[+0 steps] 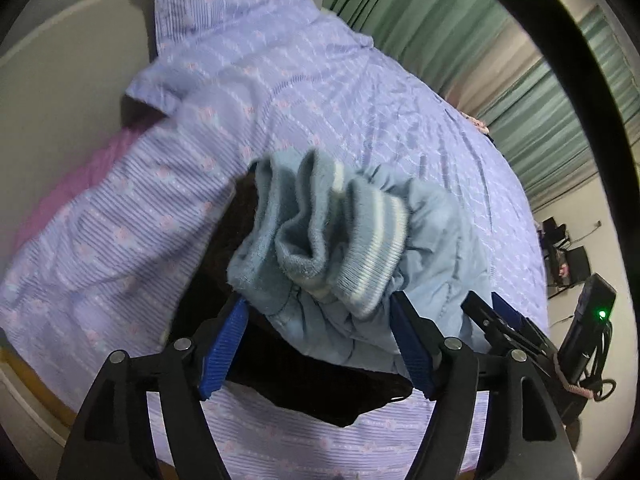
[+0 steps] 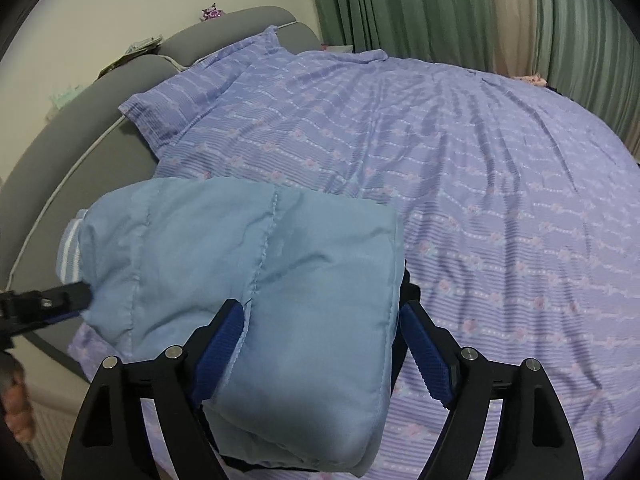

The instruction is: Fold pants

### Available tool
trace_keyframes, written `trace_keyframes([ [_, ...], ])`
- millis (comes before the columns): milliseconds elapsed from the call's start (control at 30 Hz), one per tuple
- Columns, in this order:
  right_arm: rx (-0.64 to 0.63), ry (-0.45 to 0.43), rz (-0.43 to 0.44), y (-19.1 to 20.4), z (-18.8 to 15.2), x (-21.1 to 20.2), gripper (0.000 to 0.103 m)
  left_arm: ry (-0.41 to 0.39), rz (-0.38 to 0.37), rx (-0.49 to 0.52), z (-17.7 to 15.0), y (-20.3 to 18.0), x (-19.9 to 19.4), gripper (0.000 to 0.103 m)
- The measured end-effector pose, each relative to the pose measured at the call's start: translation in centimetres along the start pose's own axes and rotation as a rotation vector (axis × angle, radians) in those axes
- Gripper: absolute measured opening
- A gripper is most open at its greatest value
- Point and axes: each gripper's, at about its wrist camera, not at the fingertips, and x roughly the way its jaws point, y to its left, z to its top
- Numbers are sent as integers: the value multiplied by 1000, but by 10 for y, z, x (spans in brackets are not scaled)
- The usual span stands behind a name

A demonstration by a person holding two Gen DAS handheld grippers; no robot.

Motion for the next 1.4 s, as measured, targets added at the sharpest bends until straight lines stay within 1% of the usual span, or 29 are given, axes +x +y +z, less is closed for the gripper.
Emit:
trace_keyframes([
  [33,-1,-1,-4,0,0,-1,79,-23,28,20,1,-3,-10,72],
  [67,-1,-1,-7,0,0,-1,79,-45,48,38,4,-5,-18,75],
  [133,7,-1,-11,0,0,-4,79,-88,56,68,9,-10,-34,79],
  [167,11,-5,-12,0,0,-6,79,-106,52,83,13,-14,-41,79],
  [233,17,-18,-16,0,-1,-12,79,-121,49,111,16,-21,-44,79],
  [300,17,-24,-19,1,-2,-18,80,-138,76,162,15,-32,-45,79],
  [367,13,-29,-21,1,-4,-23,81,-150,102,222,11,-42,-44,82],
  [400,10,-34,-26,2,-5,-27,84,-153,107,245,9,-46,-42,82],
  [467,12,-45,-32,2,-8,-34,87,-168,108,292,4,-54,-41,83],
  [533,19,-56,-29,2,-13,-43,88,-169,114,323,1,-59,-39,83],
  [667,18,-96,-45,3,-22,-72,89,-197,101,377,-7,-69,-47,83],
  [733,21,-121,-62,2,-27,-89,92,-215,96,397,-11,-75,-54,86],
  [800,31,-146,-99,1,-33,-111,95,-242,94,415,-17,-83,-64,88],
  [900,38,-184,-144,0,-41,-143,96,-296,69,446,-31,-98,-84,96],
  [967,42,-201,-170,-1,-46,-162,98,-325,50,478,-45,-113,-98,97],
  [1067,49,-230,-196,-7,-56,-195,98,-341,33,499,-63,-132,-115,101],
  [1133,54,-256,-206,-12,-66,-217,98,-350,9,498,-80,-146,-128,103],
  [1200,55,-275,-220,-18,-78,-240,98,-356,5,494,-95,-159,-139,103],
  [1333,77,-307,-224,-42,-113,-289,98,-362,-18,489,-137,-187,-161,103],
  [1367,82,-310,-219,-49,-121,-300,98,-365,-14,484,-152,-196,-167,103],
  [1400,85,-310,-216,-54,-127,-309,98,-366,-7,477,-160,-201,-170,103],
])
